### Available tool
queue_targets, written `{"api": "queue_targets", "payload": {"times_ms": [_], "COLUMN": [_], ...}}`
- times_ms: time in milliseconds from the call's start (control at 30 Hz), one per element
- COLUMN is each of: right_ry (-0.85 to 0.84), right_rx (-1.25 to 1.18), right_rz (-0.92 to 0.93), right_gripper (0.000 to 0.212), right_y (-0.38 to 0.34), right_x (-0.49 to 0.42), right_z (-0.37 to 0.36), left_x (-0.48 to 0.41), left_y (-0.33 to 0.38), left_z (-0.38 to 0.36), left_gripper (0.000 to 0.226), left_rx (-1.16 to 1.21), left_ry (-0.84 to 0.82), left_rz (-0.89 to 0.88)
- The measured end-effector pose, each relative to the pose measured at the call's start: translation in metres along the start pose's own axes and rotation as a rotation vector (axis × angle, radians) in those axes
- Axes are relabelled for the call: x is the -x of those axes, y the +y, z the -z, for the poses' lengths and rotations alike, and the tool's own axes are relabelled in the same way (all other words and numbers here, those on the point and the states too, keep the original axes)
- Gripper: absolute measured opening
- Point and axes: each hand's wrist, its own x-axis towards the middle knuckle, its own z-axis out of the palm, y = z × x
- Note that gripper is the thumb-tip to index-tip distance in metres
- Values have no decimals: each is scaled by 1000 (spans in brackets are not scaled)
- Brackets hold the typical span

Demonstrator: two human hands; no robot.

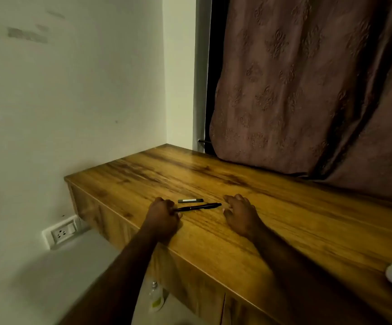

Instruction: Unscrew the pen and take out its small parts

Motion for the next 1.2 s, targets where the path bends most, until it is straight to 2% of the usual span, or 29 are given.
{"api": "queue_targets", "payload": {"times_ms": [133,333,500,567,667,733,833,933,1033,1200], "right_ry": [23,32,15,17,0,-26,-36,-72,-100,-123], "right_rx": [-76,-170,-545,-680,-901,-976,-1032,-1005,-929,-939], "right_rz": [-10,13,-26,-39,-95,-120,-131,-73,-7,12], "right_gripper": [28,8,4,5,10,10,7,8,7,14], "right_y": [-1,0,6,3,-8,-15,-17,-18,-19,-19], "right_x": [-15,-17,-18,-19,-19,-22,-24,-23,-19,-17], "right_z": [-2,-3,-2,0,-2,-4,-3,-3,-7,-10], "left_x": [-4,5,11,14,15,17,22,20,16,17], "left_y": [2,9,7,9,5,8,20,35,52,61], "left_z": [1,6,8,7,8,9,9,7,0,-5], "left_gripper": [14,3,7,8,22,29,52,60,50,59], "left_rx": [3,148,542,717,850,672,120,-148,-135,-8], "left_ry": [-13,78,118,85,79,148,309,263,111,104], "left_rz": [-17,16,81,135,179,149,-1,-215,-373,-405]}}
